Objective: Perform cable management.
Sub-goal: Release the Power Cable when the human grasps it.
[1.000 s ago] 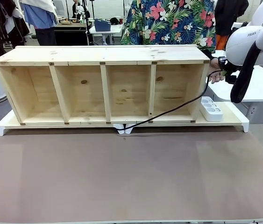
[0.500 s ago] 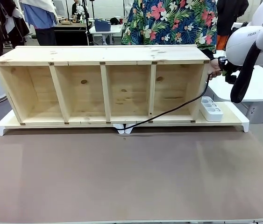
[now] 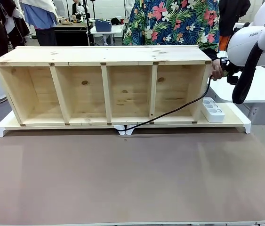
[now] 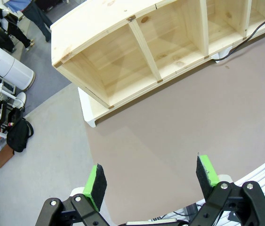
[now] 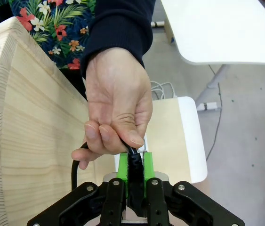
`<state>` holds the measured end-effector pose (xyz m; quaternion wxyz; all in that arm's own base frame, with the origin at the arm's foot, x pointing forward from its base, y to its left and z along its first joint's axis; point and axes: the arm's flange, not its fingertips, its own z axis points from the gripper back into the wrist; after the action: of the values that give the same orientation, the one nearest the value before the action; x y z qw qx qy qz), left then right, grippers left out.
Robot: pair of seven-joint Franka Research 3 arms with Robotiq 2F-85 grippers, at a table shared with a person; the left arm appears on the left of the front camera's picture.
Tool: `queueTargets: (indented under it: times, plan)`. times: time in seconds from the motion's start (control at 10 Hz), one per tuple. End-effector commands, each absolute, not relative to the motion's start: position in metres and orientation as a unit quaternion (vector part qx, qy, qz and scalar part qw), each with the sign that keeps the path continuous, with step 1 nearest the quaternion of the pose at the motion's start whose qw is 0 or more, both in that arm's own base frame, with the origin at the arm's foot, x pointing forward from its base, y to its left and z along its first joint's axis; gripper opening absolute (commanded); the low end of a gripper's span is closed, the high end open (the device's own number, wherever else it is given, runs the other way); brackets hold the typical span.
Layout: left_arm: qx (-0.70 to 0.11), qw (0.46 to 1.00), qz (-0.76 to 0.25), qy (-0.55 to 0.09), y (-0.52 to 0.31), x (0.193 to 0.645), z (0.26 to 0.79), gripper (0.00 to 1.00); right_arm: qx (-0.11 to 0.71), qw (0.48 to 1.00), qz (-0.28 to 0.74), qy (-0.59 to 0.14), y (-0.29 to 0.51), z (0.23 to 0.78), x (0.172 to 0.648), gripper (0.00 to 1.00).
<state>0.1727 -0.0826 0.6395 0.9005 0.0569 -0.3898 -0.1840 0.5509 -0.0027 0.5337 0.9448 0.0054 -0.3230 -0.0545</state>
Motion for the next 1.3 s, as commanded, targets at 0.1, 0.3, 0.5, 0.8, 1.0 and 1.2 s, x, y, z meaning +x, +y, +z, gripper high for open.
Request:
queueTargets:
  times: [0.1, 0.3, 0.5, 0.8, 1.0, 1.2]
  plan:
    - [0.056, 0.898, -0.186, -0.394, -0.0823, 0.1743, 0.6399, 1.00, 0.010, 0.943, -0.060, -0.328, -0.0038, 0.5372, 0.5530, 0.15]
    - [0.056, 0.898, -0.186, -0.394, -0.0823, 0.1743, 0.6399, 1.00, 0.015, 0.947, -0.062, -0.314, -0.0041, 0.5385, 0.5515, 0.35]
    - [0.056, 0.898, -0.186, -0.394, -0.0823, 0.1743, 0.6399, 1.00, 0.010, 0.947, -0.060, -0.315, -0.0046, 0.5388, 0.5508, 0.55]
    - [0.056, 0.898, -0.186, -0.394, -0.0823, 0.1743, 0.6399, 1.00, 0.003, 0.948, -0.056, -0.314, -0.0037, 0.5389, 0.5505, 0.85]
    - [0.056, 0.898, -0.186, -0.394, -0.0823, 0.1743, 0.6399, 1.00, 0.004, 0.943, -0.044, -0.331, -0.0037, 0.5390, 0.5487, 1.00]
    - [0.056, 0.898, -0.186, -0.394, -0.0823, 0.1743, 0.6399, 1.00, 0.006, 0.946, -0.057, -0.319, -0.0049, 0.5372, 0.5507, 1.00]
